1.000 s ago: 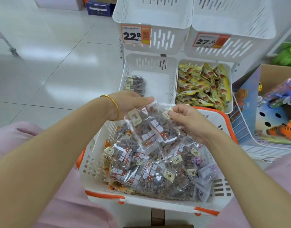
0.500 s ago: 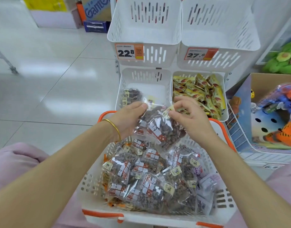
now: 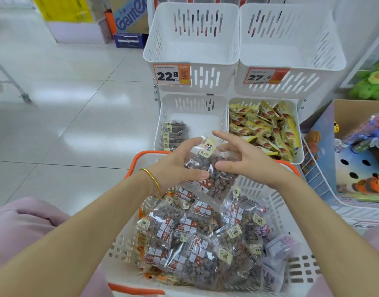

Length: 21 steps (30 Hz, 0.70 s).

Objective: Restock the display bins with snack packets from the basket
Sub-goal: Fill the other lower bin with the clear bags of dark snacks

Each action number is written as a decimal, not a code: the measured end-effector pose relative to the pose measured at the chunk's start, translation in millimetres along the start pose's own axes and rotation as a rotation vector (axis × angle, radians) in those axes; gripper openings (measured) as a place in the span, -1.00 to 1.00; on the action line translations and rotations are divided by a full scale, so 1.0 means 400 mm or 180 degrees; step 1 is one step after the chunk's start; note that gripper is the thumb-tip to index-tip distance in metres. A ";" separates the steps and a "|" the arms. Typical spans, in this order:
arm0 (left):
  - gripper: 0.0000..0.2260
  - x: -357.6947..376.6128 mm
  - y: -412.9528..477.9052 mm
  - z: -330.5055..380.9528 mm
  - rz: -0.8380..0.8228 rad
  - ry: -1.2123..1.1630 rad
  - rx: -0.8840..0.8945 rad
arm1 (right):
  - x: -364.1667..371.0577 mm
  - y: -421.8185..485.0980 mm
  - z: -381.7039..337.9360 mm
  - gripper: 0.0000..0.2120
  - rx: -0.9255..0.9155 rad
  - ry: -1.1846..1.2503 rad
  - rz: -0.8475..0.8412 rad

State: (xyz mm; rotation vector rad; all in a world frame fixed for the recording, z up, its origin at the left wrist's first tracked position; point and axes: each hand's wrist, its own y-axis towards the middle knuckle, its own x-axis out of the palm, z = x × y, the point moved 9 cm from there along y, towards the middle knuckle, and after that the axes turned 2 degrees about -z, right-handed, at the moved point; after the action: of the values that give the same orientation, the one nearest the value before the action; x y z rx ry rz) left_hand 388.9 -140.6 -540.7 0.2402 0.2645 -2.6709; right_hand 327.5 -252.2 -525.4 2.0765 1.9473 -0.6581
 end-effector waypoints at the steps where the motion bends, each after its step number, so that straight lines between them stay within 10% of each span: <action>1: -0.40 -0.005 -0.001 0.002 0.0039 0.0081 0.0018 | 0.004 0.003 0.006 -0.33 -0.0013 0.0007 -0.0087; 14: -0.37 -0.200 0.143 -0.033 0.0740 0.0507 0.0124 | -0.044 0.241 0.027 -0.46 0.0354 -0.0167 0.0030; 21: -0.36 -0.408 0.276 -0.183 0.1731 0.1461 -0.0029 | -0.141 0.473 0.022 -0.61 -0.0252 -0.2841 0.1383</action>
State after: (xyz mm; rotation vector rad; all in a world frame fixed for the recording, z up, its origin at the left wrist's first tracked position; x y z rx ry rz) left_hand 592.0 -154.4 -593.2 0.8011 0.2992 -2.0505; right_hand 511.3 -324.8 -533.9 1.6262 0.9785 -1.1136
